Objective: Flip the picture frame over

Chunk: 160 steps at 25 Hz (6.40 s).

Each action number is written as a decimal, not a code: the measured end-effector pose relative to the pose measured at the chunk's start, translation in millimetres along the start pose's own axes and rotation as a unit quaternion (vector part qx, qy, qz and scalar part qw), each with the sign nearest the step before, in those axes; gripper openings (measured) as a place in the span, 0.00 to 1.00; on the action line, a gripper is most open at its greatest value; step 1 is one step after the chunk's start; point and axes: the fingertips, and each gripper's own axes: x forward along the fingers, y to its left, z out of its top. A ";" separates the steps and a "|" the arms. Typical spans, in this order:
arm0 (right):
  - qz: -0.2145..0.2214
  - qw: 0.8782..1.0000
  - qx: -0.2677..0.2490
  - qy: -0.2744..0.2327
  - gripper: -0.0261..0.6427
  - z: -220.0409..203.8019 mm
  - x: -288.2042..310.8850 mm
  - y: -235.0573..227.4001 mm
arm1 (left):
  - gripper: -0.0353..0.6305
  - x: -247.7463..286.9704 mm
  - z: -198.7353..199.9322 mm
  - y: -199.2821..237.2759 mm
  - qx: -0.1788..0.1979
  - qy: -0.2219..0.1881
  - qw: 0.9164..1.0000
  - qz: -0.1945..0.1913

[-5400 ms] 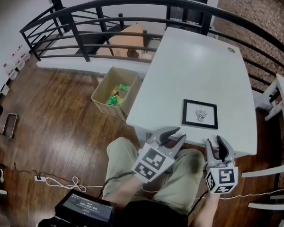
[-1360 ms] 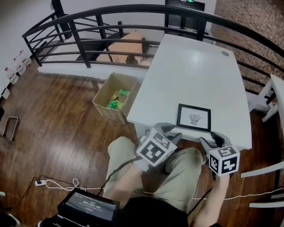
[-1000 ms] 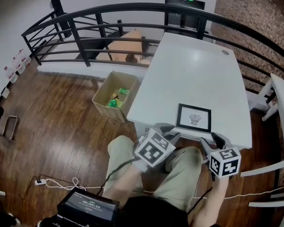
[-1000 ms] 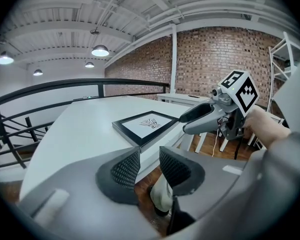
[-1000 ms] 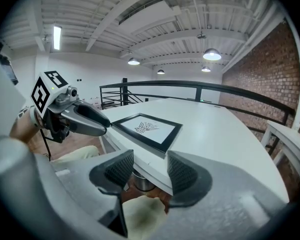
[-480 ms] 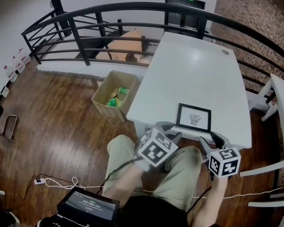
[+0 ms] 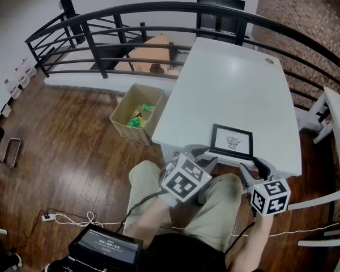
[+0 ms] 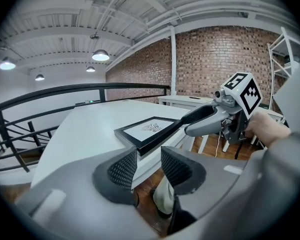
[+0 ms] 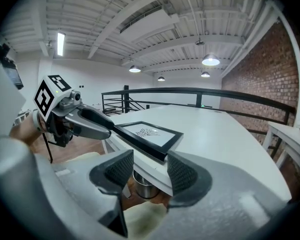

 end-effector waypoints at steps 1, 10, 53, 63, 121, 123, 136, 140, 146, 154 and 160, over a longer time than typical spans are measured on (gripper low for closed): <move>-0.001 1.000 -0.002 -0.003 0.34 1.8 -1.2 0.2 | 0.29 -1.2 2.4 0.2 0.000 -0.005 1.000 0.000; -0.011 0.999 -0.025 -0.019 0.34 16.7 -14.3 4.7 | 0.29 -15.7 17.5 0.6 -0.003 -0.030 1.000 0.005; -0.020 0.995 -0.072 -0.064 0.34 63.4 -45.0 8.7 | 0.29 -42.0 63.1 -1.4 0.000 -0.093 0.996 0.013; -0.019 0.995 -0.068 -0.069 0.34 68.8 -45.9 7.1 | 0.29 -42.5 67.1 -1.1 0.000 -0.096 0.995 0.013; 0.017 0.998 0.051 -0.043 0.34 67.8 58.3 -62.3 | 0.30 56.3 73.3 73.2 -0.048 -0.079 0.995 0.020; 0.015 0.997 0.060 -0.036 0.34 65.8 62.2 -64.3 | 0.30 59.1 70.9 73.3 -0.056 -0.076 0.995 0.014; -0.012 0.999 0.043 0.004 0.34 62.0 74.7 -74.4 | 0.31 71.3 63.6 78.8 -0.077 -0.030 0.996 0.017; -0.015 0.999 0.041 0.008 0.34 59.6 76.0 -74.7 | 0.31 73.8 60.3 81.6 -0.069 -0.016 0.997 0.027; -0.023 0.999 0.038 0.014 0.34 56.7 79.0 -76.6 | 0.31 78.3 58.4 82.0 -0.061 0.003 0.997 0.043; -0.038 0.999 0.024 0.024 0.34 54.2 82.3 -76.6 | 0.30 82.3 55.1 82.3 -0.047 0.019 0.997 0.060; -0.057 0.997 -0.016 0.046 0.33 50.1 88.0 -72.1 | 0.30 87.7 46.6 80.5 -0.002 0.044 0.996 0.082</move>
